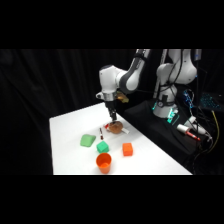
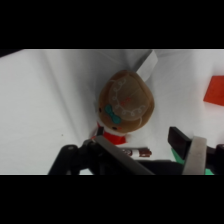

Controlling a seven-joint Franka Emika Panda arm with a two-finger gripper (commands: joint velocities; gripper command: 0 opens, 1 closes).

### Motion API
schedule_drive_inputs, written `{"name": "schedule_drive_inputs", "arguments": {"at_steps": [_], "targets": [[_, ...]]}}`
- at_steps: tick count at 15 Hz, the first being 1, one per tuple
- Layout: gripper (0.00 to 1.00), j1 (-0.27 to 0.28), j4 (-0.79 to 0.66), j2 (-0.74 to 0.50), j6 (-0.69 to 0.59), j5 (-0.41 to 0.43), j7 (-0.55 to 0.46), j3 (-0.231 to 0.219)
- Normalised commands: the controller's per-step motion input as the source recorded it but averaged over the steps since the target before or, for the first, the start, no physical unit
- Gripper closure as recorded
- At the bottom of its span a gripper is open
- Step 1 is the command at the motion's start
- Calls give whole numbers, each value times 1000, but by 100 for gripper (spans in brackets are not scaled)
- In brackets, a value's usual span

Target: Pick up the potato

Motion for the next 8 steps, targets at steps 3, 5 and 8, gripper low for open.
{"name": "schedule_drive_inputs", "arguments": {"at_steps": [3, 5, 8], "targets": [[0, 41, -104, 179, 413, 48, 151, 27], [0, 55, -4, 283, 412, 11, 179, 3], [0, 83, 78, 326, 335, -27, 208, -40]]}}
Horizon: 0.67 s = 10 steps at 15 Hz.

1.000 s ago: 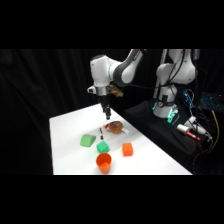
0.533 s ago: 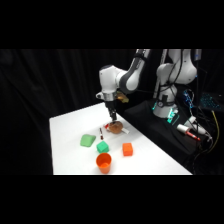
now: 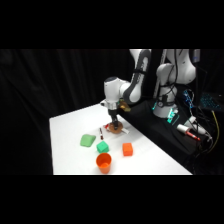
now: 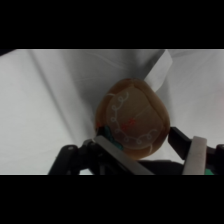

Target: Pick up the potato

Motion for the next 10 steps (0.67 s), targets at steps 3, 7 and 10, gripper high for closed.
{"name": "schedule_drive_inputs", "arguments": {"at_steps": [3, 7, 10], "targets": [[34, 132, 101, 220, 162, -68, 194, -98], [67, 178, 54, -21, -85, -150, 203, -147], [89, 194, -19, -388, -501, -319, 211, -201]]}}
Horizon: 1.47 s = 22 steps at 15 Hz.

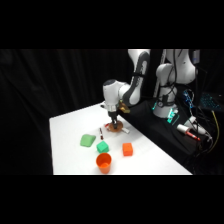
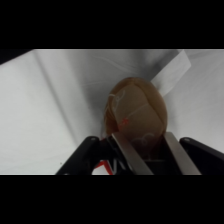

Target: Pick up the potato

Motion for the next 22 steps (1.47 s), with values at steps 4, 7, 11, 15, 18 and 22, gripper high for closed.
{"name": "schedule_drive_inputs", "arguments": {"at_steps": [4, 7, 11, 15, 18, 22], "targets": [[95, 73, -16, -624, -673, -374, 169, -101], [95, -78, 90, -535, -558, -233, 50, 68], [95, -129, 132, -338, -339, -57, -79, 139], [95, -118, 104, -188, -135, 55, -165, 126], [96, -103, 86, -107, -105, 86, -196, 102], [96, -69, 84, -100, -181, 235, -327, 92]]}}
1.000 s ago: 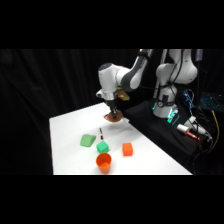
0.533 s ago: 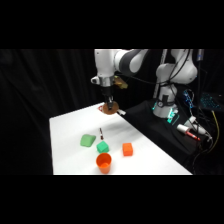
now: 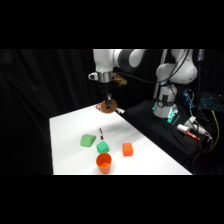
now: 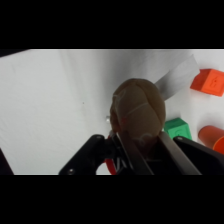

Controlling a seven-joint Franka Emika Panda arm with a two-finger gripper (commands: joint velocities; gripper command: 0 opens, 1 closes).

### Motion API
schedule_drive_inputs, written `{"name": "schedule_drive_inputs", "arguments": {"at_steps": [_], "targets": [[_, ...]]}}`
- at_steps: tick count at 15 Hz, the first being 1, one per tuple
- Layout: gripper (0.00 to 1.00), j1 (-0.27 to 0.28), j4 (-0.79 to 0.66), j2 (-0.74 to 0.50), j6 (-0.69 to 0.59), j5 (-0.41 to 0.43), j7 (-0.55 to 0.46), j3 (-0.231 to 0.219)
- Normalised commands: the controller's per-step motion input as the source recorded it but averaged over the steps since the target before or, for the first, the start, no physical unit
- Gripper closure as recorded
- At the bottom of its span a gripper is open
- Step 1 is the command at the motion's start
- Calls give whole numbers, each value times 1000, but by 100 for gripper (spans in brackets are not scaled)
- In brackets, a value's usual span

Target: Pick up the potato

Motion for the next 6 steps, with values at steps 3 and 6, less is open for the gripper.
{"name": "schedule_drive_inputs", "arguments": {"at_steps": [3, 6], "targets": [[96, -69, 72, -123, -163, 172, -241, 76], [96, -67, 77, -135, -181, 162, -173, 72]]}}
